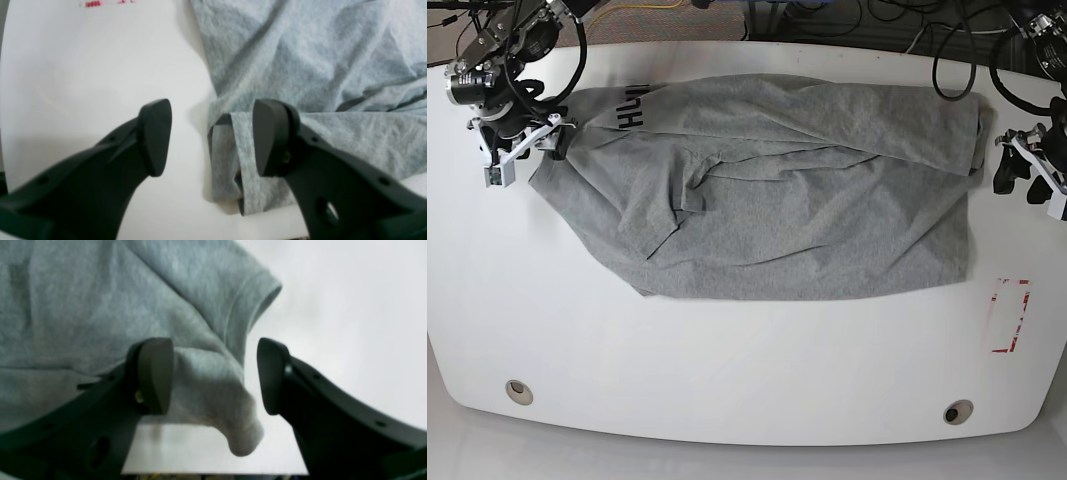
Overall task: Fold the T-shirt properly
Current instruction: 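Open the right gripper and release the shirt edge beside it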
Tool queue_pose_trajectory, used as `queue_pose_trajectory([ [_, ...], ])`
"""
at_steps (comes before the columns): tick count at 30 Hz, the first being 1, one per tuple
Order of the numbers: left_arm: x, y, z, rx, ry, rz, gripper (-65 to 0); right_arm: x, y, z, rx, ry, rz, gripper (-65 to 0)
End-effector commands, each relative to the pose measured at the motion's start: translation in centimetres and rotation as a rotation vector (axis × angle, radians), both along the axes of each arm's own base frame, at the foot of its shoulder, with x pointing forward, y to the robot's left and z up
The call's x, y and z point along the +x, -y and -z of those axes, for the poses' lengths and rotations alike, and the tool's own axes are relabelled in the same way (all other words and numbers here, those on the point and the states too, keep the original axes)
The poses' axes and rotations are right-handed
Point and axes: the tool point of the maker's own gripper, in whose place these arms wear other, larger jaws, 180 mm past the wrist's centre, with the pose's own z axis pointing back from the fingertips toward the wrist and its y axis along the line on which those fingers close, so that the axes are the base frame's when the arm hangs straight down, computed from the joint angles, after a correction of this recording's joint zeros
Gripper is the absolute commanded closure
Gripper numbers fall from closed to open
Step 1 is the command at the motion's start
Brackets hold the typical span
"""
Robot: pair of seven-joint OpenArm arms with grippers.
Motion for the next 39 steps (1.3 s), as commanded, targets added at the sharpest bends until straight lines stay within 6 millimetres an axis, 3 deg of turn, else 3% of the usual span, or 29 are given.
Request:
queue_pose_trajectory([
  [1,0.8,-0.1,-1.4,0.014,0.05,0.015,-36.5,-0.1,0.2,-0.6,-0.007,0.016,-0.013,-38.4],
  [7,0.8,-0.1,-1.5,0.014,0.053,0.015,-36.5,-0.7,-0.1,-0.4,0.012,0.015,-0.021,-38.5],
  [17,3.0,-0.1,-3.6,0.007,0.135,0.008,-36.5,2.8,1.7,-1.8,-0.072,0.125,0.027,-38.5],
  [22,4.6,0.9,-4.3,-0.007,0.163,0.041,-36.5,4.5,2.3,-0.6,-0.121,0.072,0.011,-38.5],
  [31,6.1,0.8,-4.3,-0.047,0.175,0.033,-36.5,7.0,2.7,2.0,-0.088,0.064,0.026,-38.5],
  [39,6.3,0.8,-4.5,-0.048,0.179,0.034,-36.5,7.3,3.0,4.0,-0.048,0.036,0.033,-38.5],
])
